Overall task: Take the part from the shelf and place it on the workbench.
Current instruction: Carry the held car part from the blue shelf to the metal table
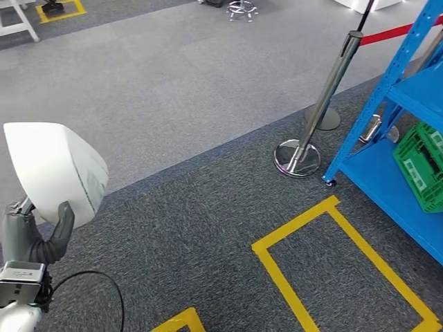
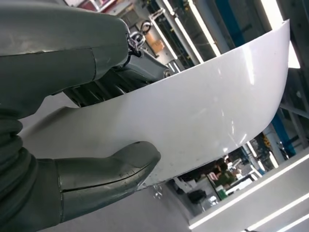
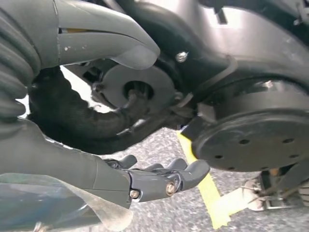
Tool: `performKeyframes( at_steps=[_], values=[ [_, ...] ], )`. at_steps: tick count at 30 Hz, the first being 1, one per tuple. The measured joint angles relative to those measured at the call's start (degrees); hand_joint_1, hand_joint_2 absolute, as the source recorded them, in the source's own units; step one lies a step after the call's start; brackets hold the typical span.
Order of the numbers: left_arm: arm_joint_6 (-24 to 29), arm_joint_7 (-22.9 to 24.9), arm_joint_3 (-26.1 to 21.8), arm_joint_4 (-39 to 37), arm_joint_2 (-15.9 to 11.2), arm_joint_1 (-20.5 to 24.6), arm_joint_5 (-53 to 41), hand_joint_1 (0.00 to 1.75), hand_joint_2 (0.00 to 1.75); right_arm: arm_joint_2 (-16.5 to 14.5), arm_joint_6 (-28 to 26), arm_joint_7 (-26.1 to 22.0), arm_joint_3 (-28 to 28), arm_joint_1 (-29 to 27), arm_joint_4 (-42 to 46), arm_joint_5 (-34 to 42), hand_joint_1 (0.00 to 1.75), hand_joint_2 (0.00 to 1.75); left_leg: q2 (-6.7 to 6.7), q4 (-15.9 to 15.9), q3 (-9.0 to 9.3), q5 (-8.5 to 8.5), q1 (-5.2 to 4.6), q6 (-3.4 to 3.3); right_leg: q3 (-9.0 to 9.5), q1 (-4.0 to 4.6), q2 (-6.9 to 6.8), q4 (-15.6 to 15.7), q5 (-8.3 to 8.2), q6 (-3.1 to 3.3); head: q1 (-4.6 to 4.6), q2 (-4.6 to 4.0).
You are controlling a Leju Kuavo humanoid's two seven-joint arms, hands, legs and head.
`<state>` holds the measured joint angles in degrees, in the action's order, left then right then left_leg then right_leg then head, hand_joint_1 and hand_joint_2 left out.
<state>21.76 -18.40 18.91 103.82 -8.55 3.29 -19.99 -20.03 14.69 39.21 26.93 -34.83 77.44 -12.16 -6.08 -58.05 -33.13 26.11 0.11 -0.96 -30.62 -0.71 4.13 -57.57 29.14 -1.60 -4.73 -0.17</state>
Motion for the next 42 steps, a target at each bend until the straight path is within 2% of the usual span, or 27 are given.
performKeyframes(
  at_steps=[2, 3, 4, 6, 8, 9, 10, 11, 13, 14, 15, 17, 19, 21, 23, 24, 25, 26, 28, 30, 31, 33, 35, 37, 39, 40, 42],
  values=[
    [0.0, 0.0, 0.0, 0.0, 0.0, -0.1, 0.0, 1.75, 1.75, 0.0, 0.0, 0.0, 0.0, 0.0, 0.0, 0.0, 0.00, 1.75, -1.06, -0.1, -0.40, -0.18, 0.24, 0.72, 0.40, 0.01, -1.10, 0.4, -0.17, 0.47, -0.03, 0.01],
    [0.0, 0.0, 0.0, 0.0, -0.1, -0.2, 0.0, 1.75, 1.75, 0.0, 0.0, 0.0, 0.0, 0.0, 0.0, 0.0, 0.00, 1.75, -0.61, -0.6, -0.66, 0.16, 0.23, 1.01, 0.54, -0.06, -1.78, 0.6, -0.32, 0.82, 0.05, 0.01],
    [0.0, 0.0, 0.0, 0.0, -0.1, -0.1, 0.0, 1.75, 1.75, 0.0, 0.0, 0.0, 0.0, 0.0, 0.0, 0.0, 0.00, 1.75, 0.57, -2.1, -1.33, 1.15, 0.17, 1.29, 0.71, -0.15, -2.53, 0.8, -0.43, 1.15, 0.21, 0.00],
    [0.0, 0.0, 0.0, 0.0, -0.1, 0.0, 0.0, 1.75, 1.75, 0.0, 0.0, 0.0, 0.0, 0.0, 0.0, 0.0, 0.00, 1.75, 3.85, -8.7, -4.24, 4.73, 0.14, 1.81, 0.92, -0.08, -4.09, 1.0, -0.40, 1.60, 0.46, -0.01],
    [0.0, 0.0, 0.0, 0.0, -0.1, 0.0, 0.0, 1.75, 1.75, 0.0, 0.0, 0.0, 0.1, -0.1, 0.0, 0.0, 0.00, 1.75, 5.23, -15.6, -7.41, 7.49, 0.41, 2.19, 0.94, 0.08, -5.69, 1.0, -0.25, 1.72, 0.49, -0.01],
    [0.0, 0.0, 0.0, 0.0, -0.1, -0.1, 0.0, 1.75, 1.75, 0.0, 0.0, 0.0, 0.1, -0.1, 0.0, 0.0, 0.00, 1.75, 5.40, -16.5, -7.79, 7.37, 0.51, 2.28, 0.98, 0.12, -6.46, 1.0, -0.16, 1.70, 0.49, -0.01],
    [0.0, 0.0, 0.0, 0.0, -0.1, -0.1, 0.0, 1.75, 1.75, 0.0, 0.0, 0.0, 0.1, -0.1, 0.0, 0.0, 0.00, 1.75, 5.58, -15.0, -6.92, 6.09, 0.56, 2.29, 1.11, 0.15, -7.21, 1.0, -0.06, 1.61, 0.49, -0.01],
    [0.0, 0.0, 0.0, 0.0, -0.1, -0.1, 0.0, 1.75, 1.75, 0.0, 0.0, 0.0, 0.1, -0.1, 0.0, 0.0, 0.00, 1.75, 6.06, -11.4, -5.00, 4.09, 0.57, 2.22, 1.32, 0.16, -7.92, 1.0, 0.09, 1.49, 0.50, -0.01],
    [0.0, 0.0, 0.0, 0.0, -0.1, -0.1, 0.0, 1.75, 1.75, 0.0, 0.0, 0.0, 0.1, -0.1, 0.0, 0.0, 0.00, 1.75, 8.55, -3.5, -0.77, 1.25, 0.24, 1.76, 1.73, 0.37, -9.12, 0.9, 0.49, 1.07, 0.51, -0.01],
    [0.0, 0.0, 0.0, 0.0, 0.0, -0.1, 0.0, 1.75, 1.75, 0.0, 0.0, 0.0, 0.1, -0.1, 0.0, 0.0, 0.00, 1.75, 9.47, -1.2, 0.35, 0.75, 0.01, 1.42, 1.85, 0.53, -9.63, 0.9, 0.66, 0.83, 0.49, -0.01],
    [0.0, 0.0, 0.0, 0.0, -0.1, 0.0, 0.0, 1.75, 1.75, 0.0, 0.0, 0.0, 0.1, -0.1, 0.0, 0.0, 0.00, 1.75, 9.91, -0.3, 0.67, 0.84, -0.23, 1.04, 1.91, 0.67, -10.14, 0.9, 0.77, 0.56, 0.49, -0.01],
    [0.0, 0.0, 0.0, 0.0, -0.1, -0.1, 0.0, 1.75, 1.75, 0.0, 0.0, 0.0, 0.1, 0.0, 0.0, 0.0, 0.00, 1.75, 8.69, -0.1, 0.38, 0.66, -0.35, 0.25, 2.03, 0.68, -10.96, 1.0, 0.96, -0.04, 0.48, -0.01],
    [0.0, 0.0, 0.0, 0.1, -0.1, -0.1, 0.0, 1.75, 1.75, 0.0, 0.0, 0.0, 0.0, 0.1, 0.0, 0.0, 0.00, 1.75, 7.52, 0.3, 0.40, 0.35, -0.15, -0.51, 1.37, 0.48, -8.92, -0.5, 2.27, -0.63, 0.32, -0.01],
    [0.0, 0.0, 0.0, 0.1, -0.1, 0.0, 0.0, 1.75, 1.75, 0.0, 0.0, 0.0, 0.0, 0.1, 0.1, 0.0, 0.00, 1.75, 6.46, 0.5, 0.46, 0.17, -0.02, -1.08, -1.62, 0.34, -5.49, -6.7, 5.58, -0.86, 0.04, 0.00],
    [0.0, 0.0, 0.0, 0.1, -0.1, 0.0, 0.0, 1.75, 1.75, 0.0, 0.0, 0.0, 0.0, 0.1, 0.1, 0.0, 0.00, 1.75, 5.17, 0.5, 0.40, 0.16, -0.14, -1.31, -5.84, 0.34, -4.31, -14.8, 8.45, -0.82, -0.07, 0.01],
    [0.0, 0.0, 0.0, 0.1, -0.1, 0.0, 0.0, 1.75, 1.75, 0.0, 0.0, 0.0, 0.0, 0.0, 0.0, 0.0, 0.00, 1.75, 4.42, 0.5, 0.42, 0.16, -0.20, -1.34, -7.08, 0.36, -4.20, -16.6, 8.39, -0.75, -0.07, 0.00],
    [0.0, 0.0, 0.0, 0.1, -0.1, -0.1, 0.0, 1.75, 1.75, 0.0, 0.0, 0.0, 0.0, 0.0, 0.0, 0.0, 0.00, 1.75, 3.63, 0.5, 0.49, 0.16, -0.24, -1.34, -7.19, 0.37, -4.09, -16.1, 7.11, -0.62, -0.07, 0.00],
    [0.0, 0.0, 0.0, 0.1, -0.1, -0.1, 0.0, 1.75, 1.75, 0.0, 0.0, 0.0, 0.0, 0.0, 0.0, 0.0, 0.00, 1.75, 2.83, 0.5, 0.60, 0.17, -0.25, -1.33, -6.17, 0.38, -3.75, -13.2, 4.88, -0.44, -0.07, 0.00],
    [0.0, 0.0, 0.0, 0.1, 0.0, 0.0, 0.0, 1.75, 1.75, 0.0, 0.0, 0.0, 0.0, 0.0, 0.0, 0.0, 0.00, 1.75, 1.36, 0.3, 0.67, 0.24, -0.26, -1.17, -2.75, 0.22, -1.03, -4.8, 0.59, 0.03, -0.05, -0.01],
    [0.0, 0.0, 0.0, 0.1, 0.0, 0.0, 0.0, 1.75, 1.75, 0.0, 0.0, 0.0, 0.0, -0.1, 0.0, 0.0, 0.00, 1.75, -0.02, 0.2, 0.25, 0.18, -0.09, -0.62, -0.46, 0.11, 1.42, -0.1, -0.71, 0.28, -0.04, 0.00],
    [0.0, 0.0, 0.0, 0.1, 0.0, 0.0, 0.0, 1.75, 1.75, 0.0, 0.0, 0.0, 0.0, -0.1, 0.0, 0.0, 0.00, 1.75, -0.73, 0.1, -0.04, 0.04, 0.05, -0.21, -0.15, 0.14, 1.56, 0.4, -0.52, 0.34, -0.04, 0.01],
    [0.0, 0.0, 0.0, 0.2, 0.0, -0.1, 0.0, 1.75, 1.75, 0.0, 0.0, 0.0, 0.0, -0.1, 0.1, 0.0, 0.00, 1.75, -1.57, 0.0, -0.47, -0.09, 0.26, 0.55, 0.24, 0.16, 0.04, 0.9, -0.73, 0.72, -0.04, 0.01],
    [0.0, 0.0, 0.0, 0.2, 0.0, 0.0, 0.0, 1.75, 1.75, 0.0, 0.0, 0.0, 0.0, -0.2, 0.1, 0.0, 0.00, 1.75, 0.80, -2.9, -1.82, 1.74, 0.13, 1.06, 0.77, 0.02, -1.83, 1.6, -0.96, 1.33, 0.20, 0.01],
    [0.0, 0.0, 0.0, 0.2, 0.0, 0.1, 0.0, 1.75, 1.75, 0.0, 0.0, 0.0, 0.0, -0.2, 0.1, 0.0, 0.00, 1.75, 4.17, -10.1, -5.11, 5.38, 0.20, 1.49, 1.12, 0.10, -3.72, 1.8, -0.83, 1.69, 0.42, -0.01],
    [0.0, 0.0, 0.0, 0.2, 0.0, -0.1, 0.0, 1.75, 1.75, 0.0, 0.0, 0.0, 0.1, -0.2, 0.1, 0.0, 0.00, 1.75, 5.25, -15.7, -7.83, 7.18, 0.52, 1.91, 1.29, 0.19, -5.53, 1.8, -0.55, 1.72, 0.41, -0.01],
    [0.0, 0.0, 0.0, 0.2, 0.0, -0.1, 0.0, 1.75, 1.75, 0.0, 0.0, 0.0, 0.1, -0.2, 0.1, 0.0, 0.00, 1.75, 5.45, -15.6, -7.73, 6.43, 0.67, 2.05, 1.43, 0.19, -6.37, 1.7, -0.38, 1.63, 0.41, -0.01],
    [0.0, 0.0, 0.0, 0.2, -0.1, -0.2, 0.0, 1.75, 1.75, 0.0, 0.0, 0.0, 0.1, -0.2, 0.1, 0.0, 0.00, 1.75, 6.57, -9.0, -4.30, 2.56, 0.87, 2.14, 1.96, 0.18, -7.84, 1.7, 0.05, 1.28, 0.43, -0.01]
  ],
)
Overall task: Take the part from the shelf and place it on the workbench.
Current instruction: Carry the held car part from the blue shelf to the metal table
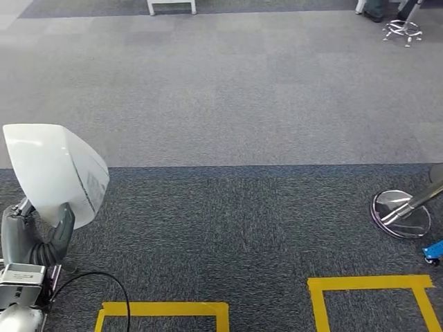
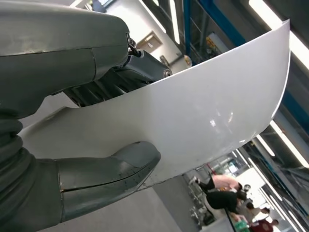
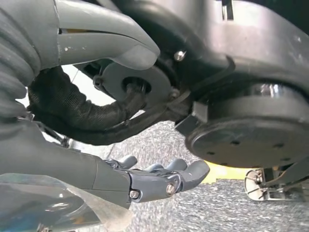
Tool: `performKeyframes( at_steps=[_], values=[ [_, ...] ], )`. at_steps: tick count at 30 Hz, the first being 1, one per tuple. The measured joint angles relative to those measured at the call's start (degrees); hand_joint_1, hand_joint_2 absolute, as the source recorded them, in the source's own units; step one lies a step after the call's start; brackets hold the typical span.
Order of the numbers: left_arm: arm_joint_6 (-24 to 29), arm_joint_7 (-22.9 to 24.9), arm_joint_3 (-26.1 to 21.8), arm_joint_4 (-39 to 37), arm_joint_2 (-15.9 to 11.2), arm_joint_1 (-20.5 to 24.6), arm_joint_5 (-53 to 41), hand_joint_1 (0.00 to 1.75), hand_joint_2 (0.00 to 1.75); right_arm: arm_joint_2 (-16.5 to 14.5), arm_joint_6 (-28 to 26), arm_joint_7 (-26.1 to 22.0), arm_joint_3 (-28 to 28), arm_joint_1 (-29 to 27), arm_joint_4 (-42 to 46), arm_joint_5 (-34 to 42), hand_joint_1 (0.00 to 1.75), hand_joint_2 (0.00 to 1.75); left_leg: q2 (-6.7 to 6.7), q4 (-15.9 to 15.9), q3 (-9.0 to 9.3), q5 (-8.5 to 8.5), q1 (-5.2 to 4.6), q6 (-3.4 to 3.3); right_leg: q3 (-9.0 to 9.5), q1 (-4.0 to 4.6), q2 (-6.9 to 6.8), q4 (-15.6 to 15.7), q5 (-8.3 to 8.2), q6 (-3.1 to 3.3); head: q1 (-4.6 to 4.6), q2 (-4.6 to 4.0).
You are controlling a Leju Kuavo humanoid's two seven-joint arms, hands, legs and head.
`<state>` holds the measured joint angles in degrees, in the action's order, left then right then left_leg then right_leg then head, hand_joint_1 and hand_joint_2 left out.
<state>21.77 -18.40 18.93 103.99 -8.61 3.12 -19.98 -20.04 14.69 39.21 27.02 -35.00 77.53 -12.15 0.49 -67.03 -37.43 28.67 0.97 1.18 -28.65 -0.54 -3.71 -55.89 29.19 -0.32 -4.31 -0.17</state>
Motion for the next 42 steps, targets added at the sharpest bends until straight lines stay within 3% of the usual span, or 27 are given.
performKeyframes(
  at_steps=[2, 3, 4, 6, 8, 10, 12, 13, 14, 15, 16, 17, 19, 21, 23, 25, 27, 28, 29, 31, 32, 34, 36, 37, 39, 40, 42],
  values=[
    [0.0, 0.0, 0.0, 0.0, 0.0, 0.0, 0.0, 1.75, 1.75, 0.0, 0.0, 0.0, 0.0, 0.0, 0.0, 0.0, 0.00, 1.75, 2.47, 6.9, 3.67, -2.21, -0.34, -0.42, 0.28, 0.27, -1.12, -0.1, 0.54, -0.57, 0.01, 0.01],
    [0.0, 0.0, 0.0, 0.0, 0.0, 0.0, 0.0, 1.75, 1.75, 0.0, 0.0, 0.0, 0.0, 0.0, 0.0, 0.0, 0.00, 1.75, 3.18, 8.5, 4.44, -2.29, -0.56, -0.82, 0.40, 0.41, -1.60, -0.1, 0.78, -0.88, -0.04, 0.01],
    [0.0, 0.0, 0.0, 0.0, 0.0, 0.0, 0.0, 1.75, 1.75, 0.0, 0.0, 0.0, 0.0, 0.1, 0.0, 0.0, 0.00, 1.75, 3.24, 8.7, 4.51, -1.93, -0.81, -1.26, 0.54, 0.54, -2.08, 0.0, 0.96, -1.17, -0.12, 0.01],
    [0.0, 0.0, 0.0, 0.0, 0.0, 0.0, 0.0, 1.75, 1.75, 0.0, 0.0, 0.0, 0.0, 0.2, 0.0, 0.0, 0.00, 1.75, 1.92, 9.0, 4.41, -2.07, -0.83, -2.16, 1.00, 0.38, -2.55, 0.0, 1.35, -1.83, -0.24, 0.01],
    [0.0, 0.0, 0.0, 0.0, 0.0, 0.1, 0.0, 1.75, 1.75, 0.0, 0.0, 0.0, -0.1, 0.2, 0.1, 0.0, 0.00, 1.75, 0.81, 9.3, 4.46, -2.33, -0.70, -2.96, -0.11, 0.09, -0.12, -2.6, 3.19, -2.34, -0.37, 0.02],
    [0.0, 0.0, 0.0, 0.0, 0.0, 0.2, 0.0, 1.75, 1.75, 0.0, 0.0, 0.0, -0.1, 0.2, 0.1, 0.0, 0.00, 1.75, -0.27, 9.3, 4.44, -2.39, -0.66, -3.45, -3.88, -0.04, 2.91, -10.1, 6.80, -2.44, -0.56, 0.01],
    [0.0, 0.0, 0.0, 0.0, 0.0, 0.1, 0.0, 1.75, 1.75, 0.0, 0.0, 0.0, -0.1, 0.1, 0.1, 0.0, 0.00, 1.75, -1.59, 9.3, 4.47, -2.33, -0.86, -3.63, -8.13, 0.01, 3.59, -17.4, 8.80, -2.32, -0.58, 0.01],
    [0.0, 0.0, 0.0, 0.0, 0.0, 0.1, 0.0, 1.75, 1.75, 0.0, 0.0, 0.0, -0.1, 0.1, 0.0, 0.0, 0.00, 1.75, -2.37, 9.3, 4.55, -2.29, -0.98, -3.67, -9.09, 0.04, 3.69, -18.2, 8.04, -2.14, -0.58, 0.01],
    [0.0, 0.0, 0.0, 0.0, 0.0, 0.1, 0.0, 1.75, 1.75, 0.0, 0.0, 0.0, -0.1, 0.1, 0.0, 0.0, 0.00, 1.75, -3.19, 9.3, 4.67, -2.26, -1.06, -3.70, -8.94, 0.09, 3.91, -16.6, 6.13, -1.87, -0.57, 0.00],
    [0.0, 0.0, 0.0, 0.0, 0.0, 0.1, 0.0, 1.75, 1.75, 0.0, 0.0, 0.0, -0.1, 0.1, 0.0, 0.0, 0.00, 1.75, -3.99, 9.3, 4.81, -2.22, -1.10, -3.70, -7.79, 0.17, 4.50, -13.0, 3.51, -1.53, -0.58, 0.00],
    [0.0, 0.0, 0.0, 0.0, 0.0, 0.1, 0.0, 1.75, 1.75, 0.0, 0.0, 0.0, -0.1, 0.1, 0.0, 0.0, 0.00, 1.75, -4.73, 9.3, 4.88, -2.17, -1.11, -3.65, -6.25, 0.25, 5.91, -8.7, 1.14, -1.14, -0.56, 0.00],
    [0.0, 0.0, 0.0, 0.0, 0.0, 0.1, 0.0, 1.75, 1.75, 0.0, 0.0, 0.0, -0.1, 0.0, 0.0, 0.0, 0.00, 1.75, -5.46, 9.2, 4.84, -2.10, -1.13, -3.53, -4.78, 0.22, 7.24, -4.9, -0.41, -0.84, -0.55, 0.00],
    [0.0, 0.0, 0.0, 0.0, 0.1, 0.1, 0.0, 1.75, 1.75, 0.0, 0.0, 0.0, -0.1, 0.0, 0.1, 0.0, 0.00, 1.75, -6.81, 9.0, 4.45, -2.13, -0.98, -3.05, -3.06, 0.26, 8.79, -1.3, -1.16, -0.62, -0.56, 0.01],
    [0.0, 0.0, 0.0, 0.0, 0.0, 0.0, 0.0, 1.75, 1.75, 0.0, -0.1, 0.0, -0.1, 0.0, 0.1, 0.0, 0.00, 1.75, -7.88, 9.0, 4.08, -2.24, -0.75, -2.41, -2.45, 0.26, 7.61, -0.8, -1.18, -0.49, -0.60, 0.01],
    [0.0, 0.0, 0.0, 0.0, 0.0, 0.0, 0.0, 1.75, 1.75, 0.0, -0.1, 0.0, -0.1, 0.0, 0.1, 0.0, 0.00, 1.75, -5.98, 7.3, 3.31, -0.96, -0.84, -1.85, -2.01, 0.12, 6.10, -0.1, -1.41, 0.01, -0.47, 0.01],
    [0.0, 0.0, 0.0, 0.0, 0.0, 0.1, 0.0, 1.75, 1.75, 0.0, -0.1, 0.0, -0.1, 0.0, 0.1, 0.0, 0.00, 1.75, -2.64, 1.1, 0.54, 2.59, -0.85, -1.26, -1.68, 0.08, 4.40, 0.2, -1.39, 0.43, -0.30, 0.00],
    [0.0, 0.0, 0.0, 0.0, 0.0, 0.1, 0.0, 1.75, 1.75, 0.0, -0.1, 0.0, 0.0, -0.1, 0.1, 0.0, 0.00, 1.75, -1.46, -6.1, -2.83, 5.43, -0.46, -0.63, -1.55, 0.09, 2.66, 0.2, -1.17, 0.50, -0.26, 0.00],
    [0.0, 0.0, 0.0, 0.0, 0.0, 0.1, 0.0, 1.75, 1.75, 0.0, -0.1, 0.0, 0.0, 0.0, 0.1, 0.0, 0.00, 1.75, -1.29, -7.4, -3.44, 5.37, -0.21, -0.36, -1.46, 0.07, 1.85, 0.2, -1.04, 0.43, -0.25, 0.00],
    [0.0, 0.0, 0.0, 0.0, -0.1, 0.1, 0.0, 1.75, 1.75, 0.0, -0.1, 0.0, 0.0, 0.0, 0.1, 0.0, 0.00, 1.75, -1.05, -6.1, -2.83, 4.11, 0.03, -0.10, -1.29, 0.01, 1.07, 0.1, -0.87, 0.27, -0.26, 0.00],
    [0.0, 0.0, 0.0, 0.0, -0.1, 0.1, 0.0, 1.75, 1.75, 0.0, -0.1, 0.0, 0.0, 0.0, 0.0, 0.0, 0.00, 1.75, 0.85, 1.4, 1.11, 0.28, 0.30, 0.33, -0.78, -0.09, -0.33, -0.1, -0.34, -0.28, -0.24, 0.00],
    [0.0, 0.0, 0.0, 0.0, -0.1, 0.1, 0.0, 1.75, 1.75, 0.0, -0.1, 0.0, 0.0, 0.0, 0.1, 0.0, 0.00, 1.75, 1.96, 5.1, 3.01, -1.01, 0.25, 0.23, -0.63, 0.01, -0.93, -0.3, 0.01, -0.67, -0.21, 0.00],
    [0.0, 0.0, 0.0, 0.0, 0.0, 0.1, 0.0, 1.75, 1.75, 0.0, -0.1, 0.0, 0.0, 0.0, 0.1, 0.0, 0.00, 1.75, 3.07, 8.3, 4.55, -1.42, -0.07, -0.46, -0.34, 0.29, -1.90, -0.6, 0.52, -1.33, -0.29, 0.01],
    [0.0, 0.0, 0.0, 0.0, -0.1, 0.0, 0.0, 1.75, 1.75, 0.0, -0.1, 0.0, -0.1, 0.1, 0.1, 0.0, 0.00, 1.75, 1.85, 8.4, 4.30, -1.41, -0.32, -1.45, -0.04, 0.24, -2.79, -0.5, 0.77, -1.91, -0.43, 0.01],
    [0.0, 0.0, 0.0, 0.0, -0.1, 0.0, 0.0, 1.75, 1.75, 0.0, -0.1, 0.0, -0.1, 0.2, 0.1, 0.0, 0.00, 1.75, 1.29, 8.4, 4.26, -1.48, -0.32, -1.84, -0.14, 0.09, -2.33, -0.8, 1.17, -2.25, -0.51, 0.01],
    [0.0, 0.0, 0.0, 0.0, -0.1, 0.1, 0.0, 1.75, 1.75, 0.0, -0.1, 0.0, -0.1, 0.3, 0.1, 0.0, 0.00, 1.75, 0.21, 8.7, 4.28, -1.69, -0.18, -2.62, -1.83, -0.20, 0.42, -4.3, 3.50, -2.70, -0.72, 0.01],
    [0.0, 0.0, 0.0, 0.0, -0.1, 0.1, 0.0, 1.75, 1.75, 0.0, -0.1, 0.0, -0.1, 0.3, 0.1, 0.0, 0.00, 1.75, -0.30, 8.7, 4.23, -1.72, -0.18, -2.87, -3.64, -0.25, 2.12, -7.9, 5.35, -2.73, -0.85, 0.02],
    [0.0, 0.0, 0.0, 0.0, 0.0, 0.1, 0.0, 1.75, 1.75, 0.0, -0.1, 0.0, -0.1, 0.2, 0.1, 0.0, 0.00, 1.75, -1.52, 8.6, 4.16, -1.73, -0.36, -3.17, -7.92, -0.18, 3.47, -16.0, 8.34, -2.61, -0.96, 0.02]
  ],
)
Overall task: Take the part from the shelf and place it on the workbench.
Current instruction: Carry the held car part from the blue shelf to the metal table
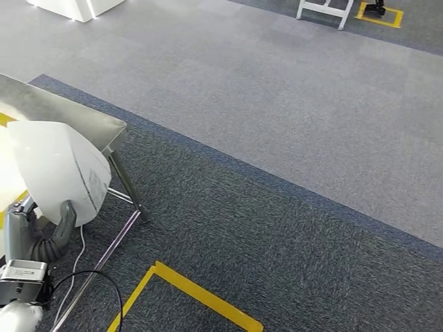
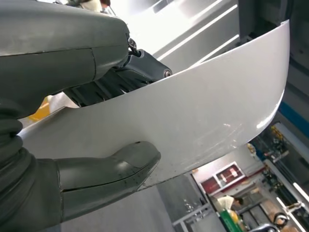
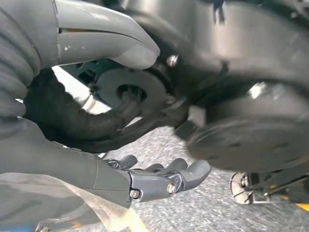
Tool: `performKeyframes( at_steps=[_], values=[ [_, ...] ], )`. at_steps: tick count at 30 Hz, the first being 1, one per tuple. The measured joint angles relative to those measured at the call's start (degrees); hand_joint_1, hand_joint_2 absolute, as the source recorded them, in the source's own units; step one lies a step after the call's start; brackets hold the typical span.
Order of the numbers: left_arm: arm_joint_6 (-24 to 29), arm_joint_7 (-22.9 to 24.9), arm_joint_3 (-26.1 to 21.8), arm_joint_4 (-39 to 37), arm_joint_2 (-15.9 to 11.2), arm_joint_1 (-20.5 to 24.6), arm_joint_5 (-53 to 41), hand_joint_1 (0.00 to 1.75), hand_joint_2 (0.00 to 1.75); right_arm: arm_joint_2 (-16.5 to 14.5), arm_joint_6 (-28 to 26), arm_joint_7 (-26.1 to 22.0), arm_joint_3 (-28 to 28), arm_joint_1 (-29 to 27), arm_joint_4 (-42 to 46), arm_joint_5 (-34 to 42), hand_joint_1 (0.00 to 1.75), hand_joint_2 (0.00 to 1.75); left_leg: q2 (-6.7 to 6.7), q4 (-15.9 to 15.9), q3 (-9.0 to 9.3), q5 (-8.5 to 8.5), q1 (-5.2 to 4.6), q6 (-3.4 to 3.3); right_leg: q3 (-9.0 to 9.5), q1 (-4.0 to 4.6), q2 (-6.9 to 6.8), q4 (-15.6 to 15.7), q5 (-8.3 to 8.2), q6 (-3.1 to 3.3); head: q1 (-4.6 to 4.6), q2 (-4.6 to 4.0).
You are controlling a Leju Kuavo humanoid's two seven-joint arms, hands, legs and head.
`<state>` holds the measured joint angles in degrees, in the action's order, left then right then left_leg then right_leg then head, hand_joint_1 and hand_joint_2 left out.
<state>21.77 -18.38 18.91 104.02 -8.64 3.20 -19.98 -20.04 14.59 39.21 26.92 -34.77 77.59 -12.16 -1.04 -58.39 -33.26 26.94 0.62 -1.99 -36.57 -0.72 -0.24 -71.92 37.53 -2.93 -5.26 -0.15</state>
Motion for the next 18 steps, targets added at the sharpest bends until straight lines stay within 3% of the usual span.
performKeyframes(
  at_steps=[1, 2, 4, 6, 8, 14, 17, 18],
  values=[
    [0.0, 0.0, 0.0, 0.0, 0.0, 0.0, 0.0, 1.75, 1.75, 0.0, 0.0, 0.0, 0.0, 0.0, 0.0, 0.0, 0.00, 1.75, -0.72, 0.0, 0.03, 0.00, -0.11, -0.06, -1.32, 0.06, 0.14, -2.0, 0.04, 0.14, 0.00, -0.01],
    [0.0, 0.0, 0.0, 0.0, 0.0, 0.0, 0.0, 1.75, 1.75, 0.0, 0.0, 0.0, 0.0, -0.1, 0.0, 0.0, 0.00, 1.75, -1.52, 0.0, 0.09, 0.00, -0.20, -0.08, -1.55, 0.12, 0.26, -1.6, -1.18, 0.35, 0.01, 0.00],
    [0.0, 0.0, 0.0, 0.0, 0.0, 0.0, 0.0, 1.75, 1.75, 0.0, 0.0, 0.0, 0.0, -0.1, 0.0, 0.0, 0.00, 1.75, -3.13, 0.0, 0.26, 0.02, -0.25, -0.06, 1.02, 0.16, 1.62, 5.4, -5.90, 0.95, 0.01, 0.00],
    [0.0, 0.0, 0.0, 0.0, 0.0, 0.0, 0.0, 1.75, 1.75, 0.0, 0.0, 0.0, 0.0, -0.1, 0.0, 0.0, 0.00, 1.75, -4.58, -0.1, 0.11, 0.02, -0.25, 0.24, 4.13, 0.02, 4.70, 12.4, -8.68, 1.39, 0.04, 0.00],
    [0.0, 0.0, 0.0, 0.0, 0.0, 0.0, 0.0, 1.75, 1.75, 0.0, 0.0, 0.0, 0.0, -0.2, 0.0, 0.0, 0.00, 1.75, -5.44, -0.2, -0.21, -0.02, -0.17, 0.58, 5.36, -0.09, 6.36, 14.4, -8.73, 1.44, 0.05, 0.00],
    [0.0, 0.0, 0.0, 0.0, 0.0, 0.0, 0.0, 1.75, 1.75, 0.0, 0.0, 0.0, 0.0, -0.2, 0.0, 0.0, 0.00, 1.75, -5.67, -0.2, -0.31, -0.07, -0.06, 0.69, 5.60, -0.04, 6.13, 14.5, -8.73, 1.38, 0.00, 0.00],
    [0.0, 0.0, 0.0, 0.0, 0.0, 0.0, 0.0, 1.75, 1.75, 0.0, 0.0, 0.0, 0.0, -0.2, 0.0, 0.0, 0.00, 1.75, -6.65, 0.0, -0.46, -0.37, 0.13, 1.31, 5.64, 0.07, 5.35, 14.6, -8.79, 1.53, -0.08, 0.00],
    [0.0, 0.0, 0.0, 0.0, 0.0, 0.0, 0.0, 1.75, 1.75, 0.0, 0.0, 0.0, 0.0, -0.2, 0.0, 0.0, 0.00, 1.75, -5.34, -2.0, -1.44, 0.86, 0.08, 1.75, 5.87, 0.03, 4.07, 15.0, -8.91, 1.90, 0.10, 0.00]
  ],
)
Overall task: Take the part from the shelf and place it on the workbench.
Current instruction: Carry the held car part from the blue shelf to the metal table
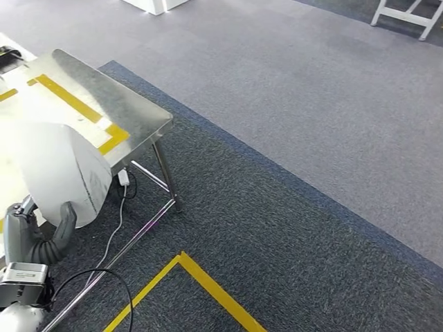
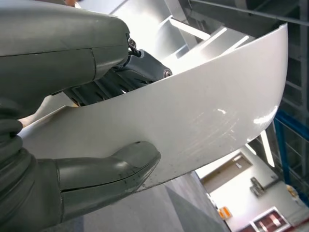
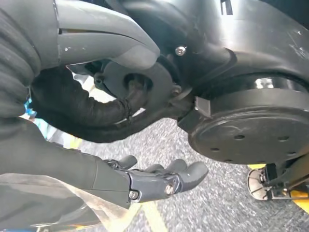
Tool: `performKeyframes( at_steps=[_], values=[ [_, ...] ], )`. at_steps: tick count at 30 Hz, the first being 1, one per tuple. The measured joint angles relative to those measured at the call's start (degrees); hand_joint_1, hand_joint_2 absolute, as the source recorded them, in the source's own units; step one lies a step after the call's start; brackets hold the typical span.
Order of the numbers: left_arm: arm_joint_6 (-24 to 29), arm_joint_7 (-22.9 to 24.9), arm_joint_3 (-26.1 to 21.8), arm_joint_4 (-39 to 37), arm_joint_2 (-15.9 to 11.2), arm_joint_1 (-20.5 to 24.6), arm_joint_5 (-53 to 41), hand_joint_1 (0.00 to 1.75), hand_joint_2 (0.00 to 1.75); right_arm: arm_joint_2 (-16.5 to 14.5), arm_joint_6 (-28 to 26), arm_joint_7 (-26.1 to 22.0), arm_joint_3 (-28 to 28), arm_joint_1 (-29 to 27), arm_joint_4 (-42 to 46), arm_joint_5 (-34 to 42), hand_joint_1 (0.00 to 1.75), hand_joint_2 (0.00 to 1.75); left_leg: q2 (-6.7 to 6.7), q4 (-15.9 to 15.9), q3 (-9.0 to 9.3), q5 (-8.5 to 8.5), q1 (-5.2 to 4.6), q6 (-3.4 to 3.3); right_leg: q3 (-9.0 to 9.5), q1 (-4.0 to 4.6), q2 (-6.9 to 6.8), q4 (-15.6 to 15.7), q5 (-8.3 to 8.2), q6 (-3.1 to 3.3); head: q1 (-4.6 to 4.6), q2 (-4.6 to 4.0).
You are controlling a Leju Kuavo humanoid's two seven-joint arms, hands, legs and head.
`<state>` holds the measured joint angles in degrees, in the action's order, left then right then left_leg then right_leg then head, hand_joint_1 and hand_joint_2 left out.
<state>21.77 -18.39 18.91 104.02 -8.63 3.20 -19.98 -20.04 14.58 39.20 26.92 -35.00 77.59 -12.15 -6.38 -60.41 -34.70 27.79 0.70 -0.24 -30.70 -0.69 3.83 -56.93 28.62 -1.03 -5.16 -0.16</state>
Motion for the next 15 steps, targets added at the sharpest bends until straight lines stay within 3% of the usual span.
performKeyframes(
  at_steps=[1, 2, 3, 4, 5, 6, 8, 10, 12, 14, 15],
  values=[
    [0.0, 0.0, 0.0, 0.0, 0.0, 0.0, 0.0, 1.75, 1.75, 0.0, 0.0, 0.0, 0.0, 0.0, 0.0, 0.0, 0.00, 1.75, 1.57, -4.3, -1.97, 1.89, 0.05, 0.55, 0.30, -0.03, -1.99, 0.4, -0.04, 0.37, 0.19, -0.01],
    [0.0, 0.0, 0.0, 0.0, -0.1, 0.0, 0.0, 1.75, 1.75, 0.0, 0.0, 0.0, 0.0, 0.0, 0.0, 0.0, 0.00, 1.75, 4.13, -4.8, -1.85, 1.85, 0.03, 0.91, 0.82, -0.08, -4.45, 0.7, 0.09, 0.56, 0.38, -0.01],
    [0.0, 0.0, 0.0, 0.0, -0.1, 0.1, 0.0, 1.75, 1.75, 0.0, 0.0, 0.0, 0.0, 0.0, 0.0, 0.0, 0.00, 1.75, 7.96, -4.8, -1.41, 2.19, -0.13, 1.07, 1.28, 0.02, -6.78, 0.9, 0.34, 0.59, 0.56, -0.02],
    [0.0, 0.0, 0.0, 0.0, -0.1, 0.0, 0.0, 1.75, 1.75, 0.0, 0.0, 0.0, 0.0, 0.0, 0.0, 0.0, 0.00, 1.75, 9.83, -2.7, -0.08, 1.09, -0.20, 0.94, 1.58, 0.25, -8.41, 0.8, 0.71, 0.28, 0.60, -0.02],
    [0.0, 0.0, 0.0, 0.0, -0.1, 0.1, 0.0, 1.75, 1.75, 0.0, 0.0, 0.0, 0.0, 0.0, 0.0, 0.0, 0.00, 1.75, 11.29, 1.7, 2.16, -0.66, -0.42, 0.61, 1.89, 0.45, -9.44, 0.7, 1.00, -0.08, 0.56, -0.02],
    [0.0, 0.0, 0.0, 0.0, -0.1, 0.1, 0.0, 1.75, 1.75, 0.0, 0.0, 0.0, 0.0, 0.0, 0.0, 0.0, 0.00, 1.75, 11.83, 2.2, 2.28, -0.39, -0.65, 0.29, 1.99, 0.64, -10.01, 0.7, 1.13, -0.33, 0.54, -0.02],
    [0.0, 0.0, 0.0, 0.0, -0.1, 0.0, 0.0, 1.75, 1.75, 0.0, 0.0, 0.0, 0.0, 0.1, 0.0, 0.0, 0.00, 1.75, 10.42, 2.3, 1.97, -0.54, -0.68, -0.38, 2.22, 0.66, -11.06, 0.8, 1.42, -0.86, 0.44, -0.01],
    [0.0, 0.0, 0.0, 0.0, -0.1, 0.1, 0.0, 1.75, 1.75, 0.0, 0.0, 0.0, 0.0, 0.1, 0.0, 0.0, 0.00, 1.75, 9.08, 2.6, 1.99, -0.81, -0.42, -1.03, 1.65, 0.46, -9.02, -0.7, 2.80, -1.51, 0.26, -0.01],
    [0.0, 0.0, 0.0, 0.0, 0.0, 0.2, 0.0, 1.75, 1.75, 0.0, 0.0, 0.0, 0.0, 0.1, 0.0, 0.0, 0.00, 1.75, 7.80, 2.8, 1.97, -1.03, -0.23, -1.57, -1.53, 0.30, -5.30, -7.3, 6.31, -1.85, -0.04, -0.01],
    [0.0, 0.0, 0.0, 0.0, 0.0, 0.1, 0.0, 1.75, 1.75, 0.0, 0.0, 0.0, 0.0, 0.0, 0.0, 0.0, 0.00, 1.75, 6.30, 2.7, 1.84, -1.09, -0.28, -1.82, -5.94, 0.28, -3.99, -15.6, 9.28, -1.85, -0.15, 0.01],
    [0.0, 0.0, 0.0, 0.0, 0.0, 0.1, 0.0, 1.75, 1.75, 0.0, 0.0, 0.0, 0.0, 0.0, 0.0, 0.0, 0.00, 1.75, 5.50, 2.7, 1.85, -1.09, -0.30, -1.83, -7.19, 0.28, -3.90, -17.5, 9.22, -1.79, -0.16, 0.01]
  ],
)
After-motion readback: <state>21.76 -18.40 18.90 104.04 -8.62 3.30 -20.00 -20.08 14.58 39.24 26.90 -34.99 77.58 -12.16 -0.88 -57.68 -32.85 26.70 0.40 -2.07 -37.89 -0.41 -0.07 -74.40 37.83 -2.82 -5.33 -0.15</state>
